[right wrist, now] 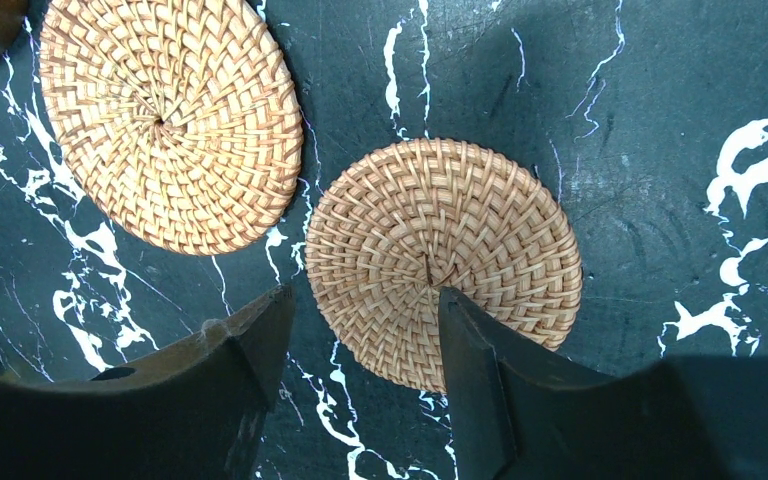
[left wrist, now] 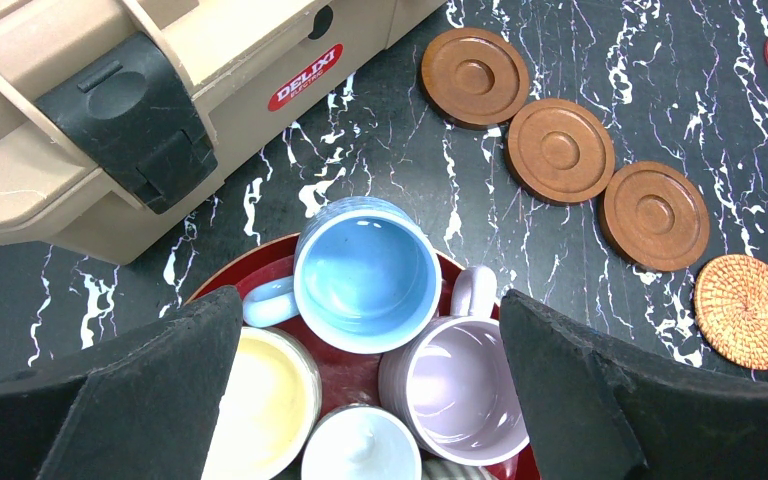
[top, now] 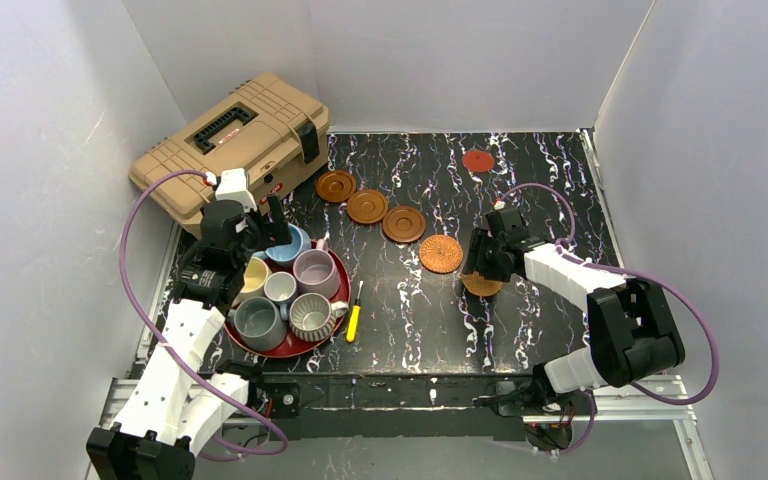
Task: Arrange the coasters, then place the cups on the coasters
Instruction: Move the coaster to the center of the board.
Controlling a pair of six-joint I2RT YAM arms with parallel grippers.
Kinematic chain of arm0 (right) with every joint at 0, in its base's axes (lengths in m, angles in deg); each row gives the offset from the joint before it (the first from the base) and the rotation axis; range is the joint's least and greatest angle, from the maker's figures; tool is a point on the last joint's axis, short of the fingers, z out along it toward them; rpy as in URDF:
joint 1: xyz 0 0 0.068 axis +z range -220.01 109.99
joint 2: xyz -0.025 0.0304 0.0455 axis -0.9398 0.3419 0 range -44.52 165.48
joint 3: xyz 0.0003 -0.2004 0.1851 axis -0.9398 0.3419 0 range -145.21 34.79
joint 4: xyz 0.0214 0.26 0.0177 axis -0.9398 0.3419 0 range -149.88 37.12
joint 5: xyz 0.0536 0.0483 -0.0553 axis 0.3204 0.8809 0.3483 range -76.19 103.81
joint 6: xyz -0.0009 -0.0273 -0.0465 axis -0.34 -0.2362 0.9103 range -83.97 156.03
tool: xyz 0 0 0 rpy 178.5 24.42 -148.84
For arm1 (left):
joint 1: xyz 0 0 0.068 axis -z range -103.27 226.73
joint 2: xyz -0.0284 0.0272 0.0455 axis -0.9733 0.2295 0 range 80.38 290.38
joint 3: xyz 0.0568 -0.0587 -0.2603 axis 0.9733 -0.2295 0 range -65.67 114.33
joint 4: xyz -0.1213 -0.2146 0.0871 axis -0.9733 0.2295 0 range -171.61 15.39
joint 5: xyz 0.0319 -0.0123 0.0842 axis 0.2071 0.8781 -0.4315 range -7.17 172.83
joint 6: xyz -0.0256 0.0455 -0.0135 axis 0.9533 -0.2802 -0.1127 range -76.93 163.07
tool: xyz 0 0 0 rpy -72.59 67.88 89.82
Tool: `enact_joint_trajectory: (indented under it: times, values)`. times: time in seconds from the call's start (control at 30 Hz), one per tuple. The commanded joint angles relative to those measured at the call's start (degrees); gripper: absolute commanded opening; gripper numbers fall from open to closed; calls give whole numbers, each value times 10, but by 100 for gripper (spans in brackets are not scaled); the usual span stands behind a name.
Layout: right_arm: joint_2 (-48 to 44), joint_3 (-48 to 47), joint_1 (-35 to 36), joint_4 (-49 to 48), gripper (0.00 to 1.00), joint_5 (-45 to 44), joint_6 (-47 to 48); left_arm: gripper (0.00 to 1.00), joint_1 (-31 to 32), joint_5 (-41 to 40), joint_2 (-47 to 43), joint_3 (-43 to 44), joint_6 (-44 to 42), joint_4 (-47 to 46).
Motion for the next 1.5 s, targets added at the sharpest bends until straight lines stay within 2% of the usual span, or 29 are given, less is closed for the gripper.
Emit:
enact_joint_trajectory:
  times: [0.0,1.47]
  values:
    - [-13,2,-3,-17,63,-3,-9,99,-3,1,-1,12,0,6]
    - [14,12,-3,-51,63,3,-17,99,-3,-1,-1,12,-1,6]
